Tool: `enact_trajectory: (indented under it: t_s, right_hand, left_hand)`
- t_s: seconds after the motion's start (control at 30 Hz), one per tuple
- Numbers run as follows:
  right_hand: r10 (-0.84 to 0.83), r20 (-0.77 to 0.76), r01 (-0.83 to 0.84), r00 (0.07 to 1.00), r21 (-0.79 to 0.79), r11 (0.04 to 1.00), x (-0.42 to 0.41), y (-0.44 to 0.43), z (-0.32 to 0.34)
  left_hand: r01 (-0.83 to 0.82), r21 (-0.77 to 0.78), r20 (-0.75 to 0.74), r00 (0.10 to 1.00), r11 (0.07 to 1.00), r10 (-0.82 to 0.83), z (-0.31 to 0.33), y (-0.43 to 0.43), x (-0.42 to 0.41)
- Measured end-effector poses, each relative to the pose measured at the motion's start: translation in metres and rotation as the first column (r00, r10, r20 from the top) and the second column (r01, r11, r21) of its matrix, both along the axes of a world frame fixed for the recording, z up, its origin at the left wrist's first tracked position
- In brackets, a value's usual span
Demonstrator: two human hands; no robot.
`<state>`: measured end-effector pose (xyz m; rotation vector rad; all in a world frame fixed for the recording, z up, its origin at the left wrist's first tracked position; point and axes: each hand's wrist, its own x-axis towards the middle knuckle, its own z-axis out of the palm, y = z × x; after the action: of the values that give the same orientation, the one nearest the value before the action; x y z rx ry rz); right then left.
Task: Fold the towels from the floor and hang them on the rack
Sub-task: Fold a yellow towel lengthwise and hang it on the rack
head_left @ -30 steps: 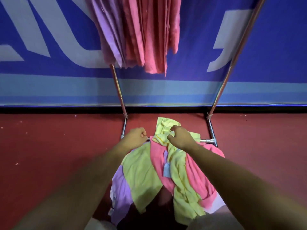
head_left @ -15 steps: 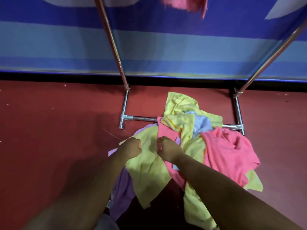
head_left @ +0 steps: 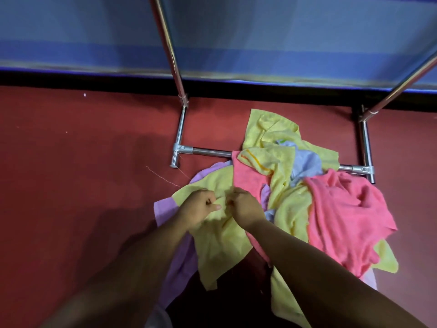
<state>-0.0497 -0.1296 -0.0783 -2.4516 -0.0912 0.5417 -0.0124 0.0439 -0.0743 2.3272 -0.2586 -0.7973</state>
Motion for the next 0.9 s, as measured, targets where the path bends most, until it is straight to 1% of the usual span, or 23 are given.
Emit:
enact_trajectory:
  t_s: [0.03, 0.1, 0.17, 0.23, 0.3, 0.4, 0.47, 0.53, 0.57, 0.63, 0.67, 0.7, 0.77, 0.8, 0.83, 0.9]
  right_hand:
    - [-0.086, 0.001, 0.086, 0.996, 0.117, 0.989, 0.003, -0.003, 0.005]
    - [-0.317, -0.076, 0.325, 0.945, 0.304, 0.896, 0.011, -0.007, 0.028]
    - [-0.435, -0.182, 0.471, 0.882, 0.38, 0.797, 0.021, -0.015, 0.061]
    - [-0.477, -0.232, 0.529, 0.848, 0.438, 0.727, 0.03, -0.025, 0.1]
    - [-0.491, -0.215, 0.527, 0.844, 0.5, 0.687, 0.034, -0.035, 0.147]
    - [-0.505, -0.113, 0.474, 0.855, 0.564, 0.676, 0.025, -0.046, 0.217]
    - [-0.513, -0.047, 0.435, 0.857, 0.599, 0.672, 0.012, -0.051, 0.262]
    - [-0.538, 0.01, 0.406, 0.843, 0.642, 0.65, 0.0, -0.055, 0.308]
    - [-0.55, 0.044, 0.388, 0.834, 0.661, 0.642, -0.006, -0.055, 0.334]
    - [-0.565, 0.113, 0.33, 0.817, 0.712, 0.62, -0.019, -0.055, 0.383]
    - [-0.571, 0.157, 0.293, 0.806, 0.732, 0.616, -0.027, -0.054, 0.405]
    - [-0.576, 0.204, 0.255, 0.791, 0.746, 0.615, -0.036, -0.054, 0.426]
    - [-0.587, 0.27, 0.193, 0.763, 0.772, 0.606, -0.056, -0.055, 0.458]
    - [-0.592, 0.28, 0.176, 0.755, 0.784, 0.595, -0.066, -0.056, 0.467]
    - [-0.6, 0.276, 0.173, 0.751, 0.794, 0.582, -0.076, -0.058, 0.471]
    - [-0.624, 0.227, 0.203, 0.748, 0.817, 0.54, -0.093, -0.062, 0.463]
  left_hand:
    - [-0.032, -0.039, -0.03, 0.999, 0.999, 0.031, 0.01, -0.002, 0.008]
    - [-0.092, -0.116, -0.102, 0.992, 0.989, 0.08, 0.038, -0.007, 0.024]
    - [-0.121, -0.199, -0.119, 0.988, 0.973, 0.098, 0.069, -0.011, 0.037]
    - [-0.126, -0.273, -0.115, 0.989, 0.954, 0.098, 0.106, -0.015, 0.044]
    - [-0.135, -0.326, -0.104, 0.989, 0.936, 0.106, 0.144, -0.021, 0.047]
    - [-0.118, -0.416, -0.031, 0.993, 0.902, 0.115, 0.206, -0.032, 0.039]
    - [-0.099, -0.46, 0.039, 0.991, 0.882, 0.132, 0.251, -0.041, 0.029]
    - [-0.089, -0.477, 0.14, 0.974, 0.874, 0.176, 0.297, -0.046, 0.017]
    - [-0.091, -0.507, 0.166, 0.965, 0.857, 0.201, 0.318, -0.048, 0.01]
    - [-0.098, -0.578, 0.165, 0.958, 0.81, 0.234, 0.358, -0.048, -0.006]
    - [-0.091, -0.579, 0.169, 0.959, 0.81, 0.228, 0.375, -0.047, -0.015]
    - [-0.066, -0.541, 0.188, 0.962, 0.838, 0.198, 0.392, -0.044, -0.026]
    - [0.004, -0.385, 0.228, 0.969, 0.923, 0.091, 0.413, -0.034, -0.047]
    - [0.012, -0.347, 0.209, 0.976, 0.938, 0.065, 0.417, -0.028, -0.058]
    - [-0.006, -0.35, 0.166, 0.984, 0.937, 0.069, 0.416, -0.023, -0.067]
    - [-0.097, -0.472, 0.007, 0.993, 0.876, 0.114, 0.411, -0.019, -0.085]
